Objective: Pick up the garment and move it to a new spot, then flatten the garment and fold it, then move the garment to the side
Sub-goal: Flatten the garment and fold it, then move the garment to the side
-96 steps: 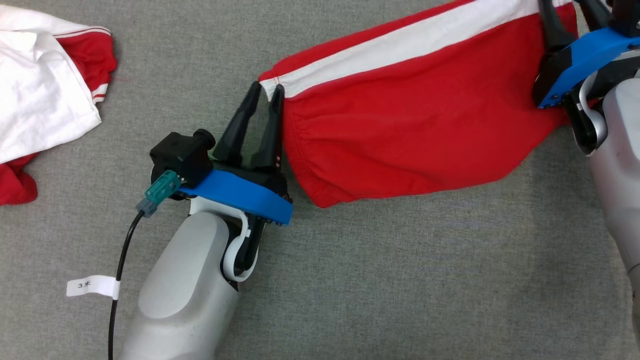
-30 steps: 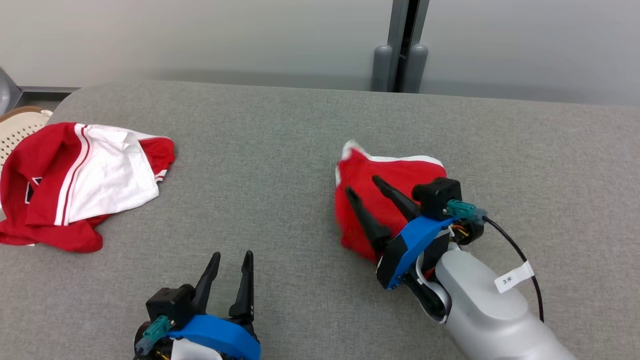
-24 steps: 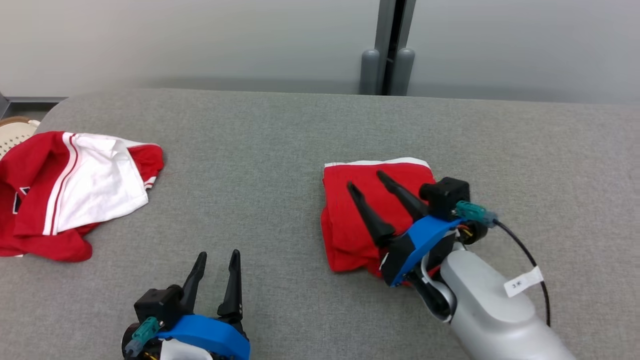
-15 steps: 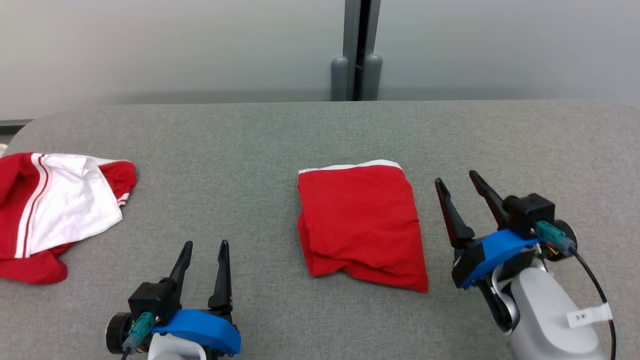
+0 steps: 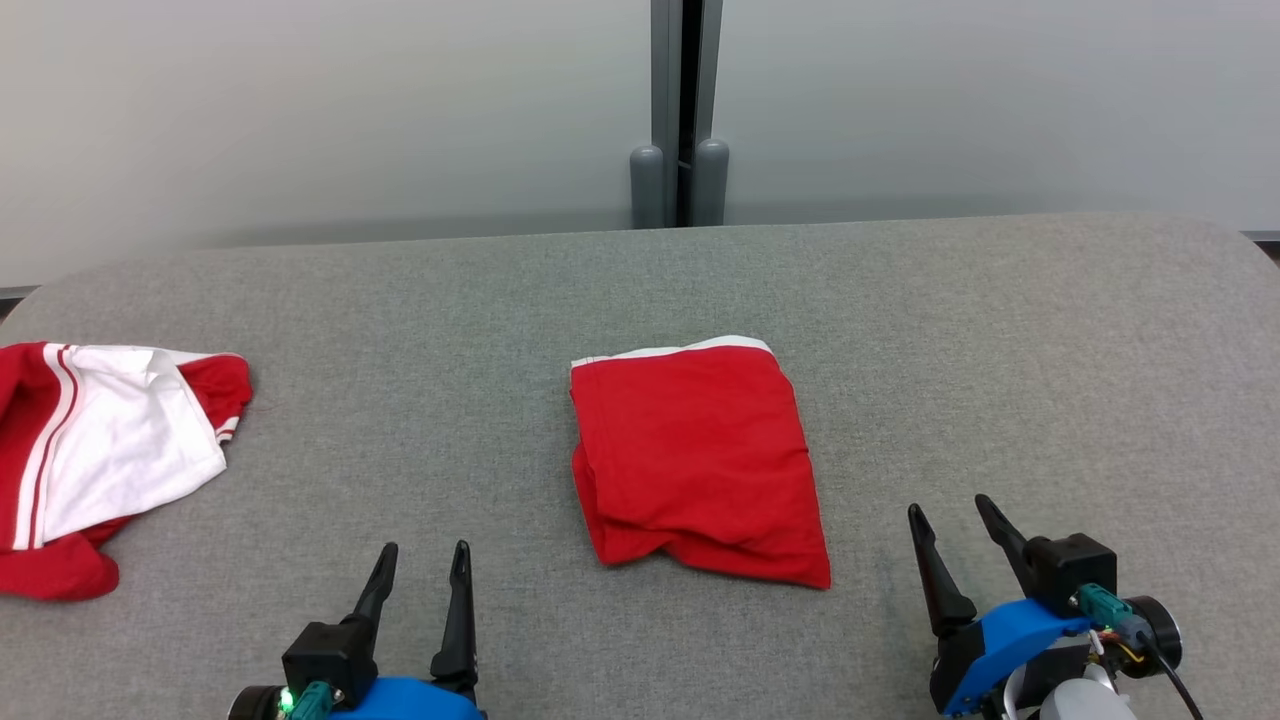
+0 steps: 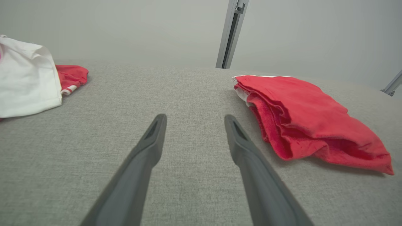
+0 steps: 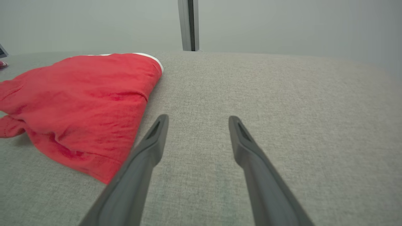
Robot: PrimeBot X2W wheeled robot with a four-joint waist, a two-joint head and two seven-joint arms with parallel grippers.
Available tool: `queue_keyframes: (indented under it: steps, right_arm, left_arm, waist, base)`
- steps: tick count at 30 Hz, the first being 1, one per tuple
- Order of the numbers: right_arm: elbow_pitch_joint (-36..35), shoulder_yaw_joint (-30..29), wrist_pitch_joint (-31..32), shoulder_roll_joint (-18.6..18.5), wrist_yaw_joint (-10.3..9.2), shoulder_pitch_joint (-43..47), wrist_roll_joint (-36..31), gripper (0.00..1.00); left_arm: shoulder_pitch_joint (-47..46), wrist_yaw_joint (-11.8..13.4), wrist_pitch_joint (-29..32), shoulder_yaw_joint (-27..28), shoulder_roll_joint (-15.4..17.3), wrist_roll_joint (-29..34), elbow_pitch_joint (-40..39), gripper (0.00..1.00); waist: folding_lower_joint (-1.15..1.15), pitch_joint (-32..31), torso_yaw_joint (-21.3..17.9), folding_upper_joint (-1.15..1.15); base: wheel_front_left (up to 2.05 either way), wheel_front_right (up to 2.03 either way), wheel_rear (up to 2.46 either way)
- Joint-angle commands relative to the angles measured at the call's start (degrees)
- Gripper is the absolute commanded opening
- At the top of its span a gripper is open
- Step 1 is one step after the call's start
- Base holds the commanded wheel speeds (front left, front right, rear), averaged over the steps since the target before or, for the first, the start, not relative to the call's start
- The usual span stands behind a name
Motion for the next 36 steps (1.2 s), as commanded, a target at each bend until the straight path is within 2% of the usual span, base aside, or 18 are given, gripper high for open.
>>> queue_keyframes:
  steps: [1, 12, 16, 17, 22, 27, 28, 29, 30, 36]
  right_arm:
    - [0.0, -0.04, -0.16, 0.26, 0.0, 0.41, -0.35, 1.0]
    - [5.19, 4.86, -0.16, 0.28, 0.0, -7.59, 2.49, 1.0]
    - [10.55, 6.03, -0.15, 0.24, 0.0, -15.46, 4.48, 1.0]
    - [10.55, 6.03, -0.15, 0.24, 0.0, -15.46, 4.48, 1.0]
    - [19.3, 5.99, 1.16, 0.25, 0.0, -21.21, 2.51, 1.0]
    - [27.43, 5.82, 3.62, 0.14, 0.0, -22.87, 2.19, 0.98]
    - [28.75, 5.36, 3.66, 0.15, 0.0, -22.8, 2.34, 0.81]
    - [29.84, 5.04, 3.58, 0.15, 0.0, -22.6, 2.54, 0.36]
    - [30.65, 4.72, 3.17, 0.15, 0.0, -22.45, 2.51, 0.0]
    - [31.42, 2.63, 0.32, -0.08, -0.06, -23.88, 2.78, 0.0]
  left_arm:
    - [0.29, 0.37, -0.14, -0.2, 0.03, -0.26, -0.23, 1.0]
    - [-2.24, -0.31, -0.14, -1.0, 0.02, -0.1, -0.12, 1.0]
    - [-3.7, -1.03, -0.14, -2.43, 0.01, -1.57, 0.11, 1.0]
    - [-3.7, -1.03, -0.14, -2.43, 0.01, -1.57, 0.11, 1.0]
    - [-4.43, -1.11, -0.14, -3.78, 0.02, -1.82, -0.14, 1.0]
    - [-4.74, -1.33, -0.14, -4.02, 0.0, -1.3, 0.41, 1.0]
    - [-4.77, -1.38, -0.14, -3.95, 0.0, -1.29, 0.44, 1.0]
    - [-4.79, -1.39, -0.14, -3.89, 0.01, -1.19, 0.49, 1.0]
    - [-4.76, -1.31, -0.14, -3.75, 0.01, -1.07, 0.55, 1.0]
    - [-4.97, -1.58, -0.14, -2.81, 0.01, -0.14, 0.51, 1.0]
  waist:
    - [0.0, 0.03, 0.03, 0.0]
    - [0.0, 1.76, 1.56, 0.0]
    - [0.0, 3.76, 4.02, 0.0]
    - [0.0, 3.76, 4.02, 0.0]
    - [0.0, 5.61, 6.83, 0.0]
    - [0.0, 6.33, 8.4, 0.0]
    - [0.0, 6.39, 8.5, 0.0]
    - [0.0, 6.45, 8.54, 0.0]
    - [0.0, 6.46, 8.44, 0.0]
    - [0.0, 6.31, 4.14, 0.0]
  base:
    - [0.0, 0.0, 0.0]
    - [0.0, 0.0, 0.0]
    - [0.0, 0.0, 0.0]
    - [0.0, 0.0, 0.0]
    - [0.0, 0.0, 0.0]
    - [0.0, 0.0, 0.0]
    - [0.0, 0.0, 0.0]
    - [0.0, 0.0, 0.0]
    - [0.0, 0.0, 0.0]
    - [0.0, 0.0, 0.0]
